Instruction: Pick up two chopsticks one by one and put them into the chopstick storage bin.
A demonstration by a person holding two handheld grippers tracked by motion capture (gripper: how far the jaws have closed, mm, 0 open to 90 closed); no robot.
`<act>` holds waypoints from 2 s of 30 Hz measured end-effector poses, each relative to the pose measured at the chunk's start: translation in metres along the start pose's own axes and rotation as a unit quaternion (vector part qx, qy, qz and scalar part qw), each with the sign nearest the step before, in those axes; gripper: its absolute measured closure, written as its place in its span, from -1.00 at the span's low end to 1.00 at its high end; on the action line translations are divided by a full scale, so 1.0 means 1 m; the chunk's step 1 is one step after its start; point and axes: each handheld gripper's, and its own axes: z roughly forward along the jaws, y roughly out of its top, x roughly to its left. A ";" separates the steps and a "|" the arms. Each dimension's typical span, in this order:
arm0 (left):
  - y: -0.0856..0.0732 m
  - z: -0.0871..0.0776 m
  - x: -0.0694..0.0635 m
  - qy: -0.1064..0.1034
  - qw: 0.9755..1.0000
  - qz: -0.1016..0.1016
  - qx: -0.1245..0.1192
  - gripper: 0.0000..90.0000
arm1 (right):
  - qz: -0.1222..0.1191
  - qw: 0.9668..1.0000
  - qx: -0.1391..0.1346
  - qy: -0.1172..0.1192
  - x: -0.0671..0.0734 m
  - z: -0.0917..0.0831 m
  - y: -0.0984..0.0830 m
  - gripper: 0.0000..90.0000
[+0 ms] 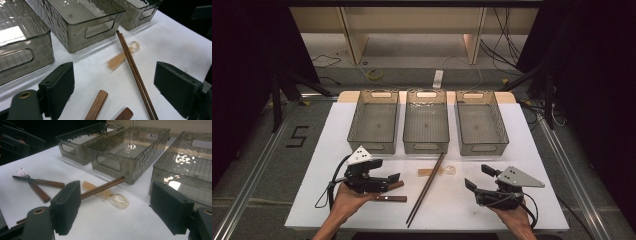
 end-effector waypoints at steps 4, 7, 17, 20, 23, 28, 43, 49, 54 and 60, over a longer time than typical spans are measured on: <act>0.006 0.005 -0.001 0.005 1.000 -0.005 0.005 -0.59 | 0.001 1.000 0.000 -0.001 -0.001 0.000 0.000 -0.43; 0.010 0.012 -0.003 -0.001 1.000 -0.012 0.028 -0.58 | 0.003 1.000 0.000 -0.002 -0.001 -0.001 0.000 -0.42; 0.018 0.040 -0.017 -0.014 0.994 -0.006 0.104 -0.49 | 0.004 1.000 0.002 0.000 -0.002 -0.001 0.000 -0.41; 0.020 0.048 -0.022 -0.015 0.993 -0.006 0.118 -0.42 | 0.004 1.000 0.004 0.000 -0.002 0.000 0.000 -0.41; 0.021 0.057 -0.025 -0.019 0.991 -0.006 0.130 -0.32 | 0.004 1.000 0.004 -0.001 -0.002 -0.001 0.000 -0.41; 0.022 0.072 -0.030 -0.024 0.988 -0.008 0.155 -0.18 | 0.005 1.000 0.006 0.000 -0.002 0.000 -0.001 -0.40; 0.018 0.103 -0.031 -0.043 0.978 -0.018 0.202 0.20 | 0.006 1.000 0.008 0.003 -0.002 0.000 -0.001 -0.40; 0.015 0.114 -0.035 -0.049 0.975 -0.013 0.217 0.29 | 0.004 1.000 0.010 0.004 -0.001 0.001 -0.002 -0.40; 0.014 0.118 -0.035 -0.048 0.974 -0.013 0.221 0.38 | 0.001 1.000 0.011 0.006 -0.001 0.000 -0.001 -0.40; 0.011 0.122 -0.034 -0.050 0.972 -0.011 0.228 0.47 | 0.000 1.000 0.011 0.007 0.000 0.000 -0.001 -0.40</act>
